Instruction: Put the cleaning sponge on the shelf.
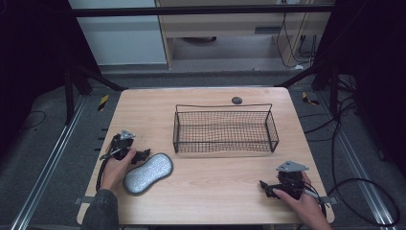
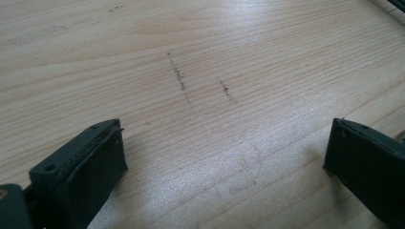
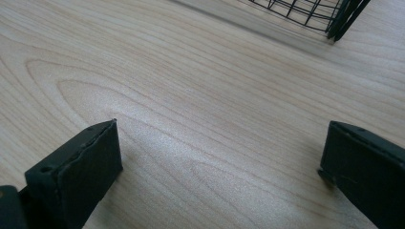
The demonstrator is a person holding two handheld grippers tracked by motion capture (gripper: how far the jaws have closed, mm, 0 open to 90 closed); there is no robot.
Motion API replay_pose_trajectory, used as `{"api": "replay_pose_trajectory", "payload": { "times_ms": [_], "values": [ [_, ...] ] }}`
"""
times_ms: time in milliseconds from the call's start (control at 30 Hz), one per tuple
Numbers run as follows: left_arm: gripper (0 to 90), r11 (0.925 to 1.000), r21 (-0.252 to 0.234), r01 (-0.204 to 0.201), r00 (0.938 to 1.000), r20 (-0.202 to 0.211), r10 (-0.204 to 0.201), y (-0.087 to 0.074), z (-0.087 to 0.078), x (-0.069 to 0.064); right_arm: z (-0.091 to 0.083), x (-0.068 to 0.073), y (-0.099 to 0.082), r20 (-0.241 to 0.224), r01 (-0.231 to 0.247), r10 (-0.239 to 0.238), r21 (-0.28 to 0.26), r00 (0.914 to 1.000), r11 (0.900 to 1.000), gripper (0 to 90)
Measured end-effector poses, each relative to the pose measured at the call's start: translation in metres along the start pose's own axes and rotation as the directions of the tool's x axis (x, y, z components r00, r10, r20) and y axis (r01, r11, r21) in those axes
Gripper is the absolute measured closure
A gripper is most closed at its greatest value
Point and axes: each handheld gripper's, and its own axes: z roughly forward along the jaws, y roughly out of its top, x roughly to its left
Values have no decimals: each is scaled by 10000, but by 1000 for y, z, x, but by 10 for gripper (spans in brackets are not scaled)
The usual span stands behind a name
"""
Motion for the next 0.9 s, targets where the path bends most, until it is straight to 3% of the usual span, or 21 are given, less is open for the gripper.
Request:
{"api": "replay_pose_trajectory", "payload": {
  "times_ms": [200, 233, 267, 433, 533, 633, 767, 900],
  "values": [
    [0, 10000, 28, -34, 10000, -42, 34, 0, -1, 0, 0, 0, 0, 27, -29, 29, -28, 10000, 10000, 3],
    [42, 10000, 28, -91, 9997, -205, 92, 1, -3, 0, 0, 0, 0, 31, -27, 27, -29, 10000, 10000, 3],
    [39, 9996, -51, -268, 9986, -464, 266, 2, -11, 1, 0, 0, 0, 31, -29, 29, -28, 10000, 10000, 3],
    [32, 9992, -238, -336, 9957, -867, 314, 5, -32, 0, 0, 0, 0, 32, -26, 26, -25, 10000, 10000, 3],
    [36, 9980, -452, -433, 9954, -875, 392, 8, -47, -4, 0, 0, 0, 30, -28, 28, -29, 10000, 10000, 3],
    [40, 9946, -430, -940, 9909, -1008, 893, 15, -61, -14, 0, 0, 0, 29, -27, 27, -28, 10000, 10000, 3],
    [49, 9929, -342, -1137, 9912, -721, 1110, 24, -71, -28, 0, 0, 0, 29, -23, 23, -28, 10000, 10000, 3],
    [49, 9840, -171, -1775, 9826, -589, 1762, 25, -84, -44, 0, 0, 0, 29, -24, 24, -29, 10000, 10000, 3]
  ]
}}
